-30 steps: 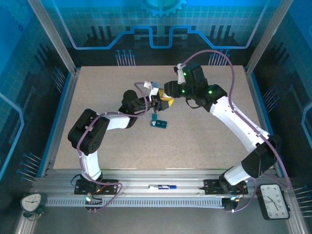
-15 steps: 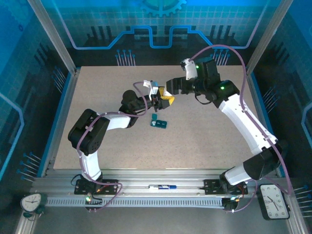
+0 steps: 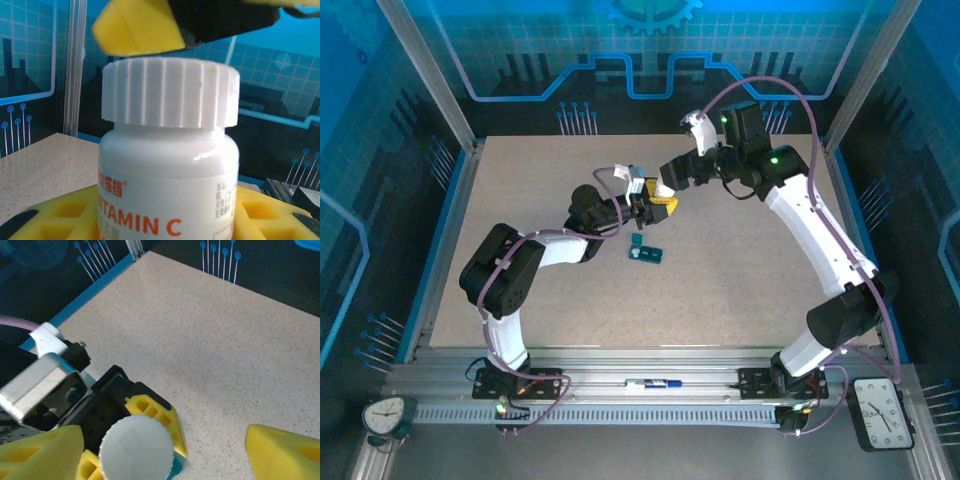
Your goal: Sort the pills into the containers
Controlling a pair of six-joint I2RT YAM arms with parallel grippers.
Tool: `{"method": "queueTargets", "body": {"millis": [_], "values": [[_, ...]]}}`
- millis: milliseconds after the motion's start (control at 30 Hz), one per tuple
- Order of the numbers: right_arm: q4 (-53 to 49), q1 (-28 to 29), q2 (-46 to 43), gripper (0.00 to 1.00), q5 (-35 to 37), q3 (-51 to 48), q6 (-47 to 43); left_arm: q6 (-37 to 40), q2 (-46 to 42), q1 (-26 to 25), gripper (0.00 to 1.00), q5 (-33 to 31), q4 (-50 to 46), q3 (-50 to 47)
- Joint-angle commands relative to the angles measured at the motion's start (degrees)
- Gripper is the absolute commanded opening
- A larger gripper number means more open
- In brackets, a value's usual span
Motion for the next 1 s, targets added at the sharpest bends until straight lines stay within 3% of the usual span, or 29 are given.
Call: {"method": "queueTargets", "body": {"millis": [0, 500, 967], "values": [[-2.7, -0.09, 1.27, 0.84, -1.25, 2.35, -1.89, -0.36, -0.69, -0.21, 0.0, 0.25, 2.43, 1.45], [-3.79, 0.46, 3.56, 0.74, -3.15, 3.21, -0.9, -0.16, -1.2, -0.18, 0.0, 0.48, 2.45, 1.09], [-3.4, 1.83, 3.22, 0.49, -2.12, 0.12, 1.1, -0.27, -1.31, -0.21, 0.0, 0.35, 2.49, 1.18]]}}
